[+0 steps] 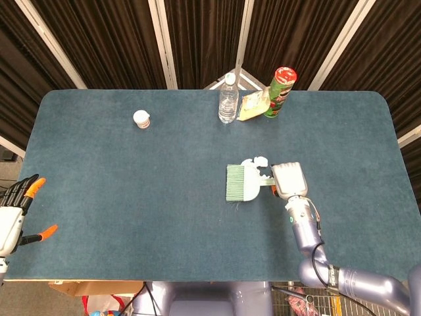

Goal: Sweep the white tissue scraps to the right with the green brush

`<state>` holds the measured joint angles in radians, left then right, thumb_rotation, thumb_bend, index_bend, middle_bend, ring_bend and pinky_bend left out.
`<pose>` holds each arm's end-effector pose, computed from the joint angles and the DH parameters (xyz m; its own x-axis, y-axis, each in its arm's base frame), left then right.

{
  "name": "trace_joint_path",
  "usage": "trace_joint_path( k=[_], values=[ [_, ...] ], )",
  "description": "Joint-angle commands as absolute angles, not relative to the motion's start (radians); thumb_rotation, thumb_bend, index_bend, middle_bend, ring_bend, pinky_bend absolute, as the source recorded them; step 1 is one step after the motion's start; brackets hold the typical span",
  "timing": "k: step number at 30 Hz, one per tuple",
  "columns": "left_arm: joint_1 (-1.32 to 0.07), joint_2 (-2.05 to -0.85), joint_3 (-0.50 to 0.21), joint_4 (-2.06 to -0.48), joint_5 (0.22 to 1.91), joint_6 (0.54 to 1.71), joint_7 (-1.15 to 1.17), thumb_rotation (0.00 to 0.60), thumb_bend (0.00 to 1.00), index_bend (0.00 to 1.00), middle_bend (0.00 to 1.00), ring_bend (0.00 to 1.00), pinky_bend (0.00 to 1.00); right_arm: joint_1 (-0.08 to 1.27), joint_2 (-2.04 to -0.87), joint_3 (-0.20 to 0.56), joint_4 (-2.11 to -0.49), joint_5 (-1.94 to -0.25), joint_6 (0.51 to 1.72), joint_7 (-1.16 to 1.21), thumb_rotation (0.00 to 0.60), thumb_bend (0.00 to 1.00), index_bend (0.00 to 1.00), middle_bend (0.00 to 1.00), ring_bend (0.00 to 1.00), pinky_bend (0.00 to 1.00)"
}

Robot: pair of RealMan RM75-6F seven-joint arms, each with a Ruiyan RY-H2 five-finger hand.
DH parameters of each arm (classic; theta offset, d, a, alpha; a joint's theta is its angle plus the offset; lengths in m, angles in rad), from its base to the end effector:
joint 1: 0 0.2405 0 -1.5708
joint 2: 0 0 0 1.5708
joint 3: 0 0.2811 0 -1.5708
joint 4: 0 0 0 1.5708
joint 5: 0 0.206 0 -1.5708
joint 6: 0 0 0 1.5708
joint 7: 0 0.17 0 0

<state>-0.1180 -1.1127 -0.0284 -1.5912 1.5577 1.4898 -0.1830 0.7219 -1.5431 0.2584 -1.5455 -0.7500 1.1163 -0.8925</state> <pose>-0.3220 0.2150 0.1711 0.2545 0.0196 0.9669 0.9634 -0.0922 -0.2517 -0.1917 -0.3974 0.0098 0.6630 -0.2030 0.7206 -0.7474 -0.1228 0.6530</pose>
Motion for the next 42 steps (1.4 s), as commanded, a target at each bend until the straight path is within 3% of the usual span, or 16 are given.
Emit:
trace_joint_path(
  k=[1, 10, 26, 33, 42],
  values=[
    [-0.120, -1.110, -0.027, -1.593, 1.557, 1.485, -0.188, 0.600, 0.00, 0.00, 0.00, 0.00, 0.02, 0.752, -1.571, 0.251, -1.489, -0.731, 1.104, -0.915, 0.600, 0.61, 0.75, 1.00, 1.00, 0.88],
    [-0.123, -1.106, -0.026, -1.596, 1.556, 1.477, -0.200, 0.600, 0.00, 0.00, 0.00, 0.00, 0.02, 0.780, -1.548, 0.225, -1.401, -0.710, 1.111, -0.988, 0.600, 0.61, 0.75, 1.00, 1.00, 0.88],
    [-0.122, -1.104, -0.022, -1.609, 1.566, 1.483, -0.195, 0.600, 0.00, 0.00, 0.00, 0.00, 0.02, 0.738, -1.333, 0.172, -1.454, -0.705, 1.211, -1.107, 0.600, 0.61, 0.75, 1.00, 1.00, 0.88],
    [-0.128, -1.109, -0.020, -1.615, 1.567, 1.473, -0.180, 0.600, 0.00, 0.00, 0.00, 0.00, 0.02, 0.754, -1.261, 0.235, -1.598, -0.694, 1.248, -1.082, 0.600, 0.61, 0.75, 1.00, 1.00, 0.88],
    [-0.131, -1.109, -0.021, -1.615, 1.566, 1.469, -0.182, 0.600, 0.00, 0.00, 0.00, 0.00, 0.02, 0.838, -1.302, 0.270, -1.719, -0.682, 1.275, -1.151, 0.600, 0.61, 0.75, 1.00, 1.00, 0.88]
  ],
)
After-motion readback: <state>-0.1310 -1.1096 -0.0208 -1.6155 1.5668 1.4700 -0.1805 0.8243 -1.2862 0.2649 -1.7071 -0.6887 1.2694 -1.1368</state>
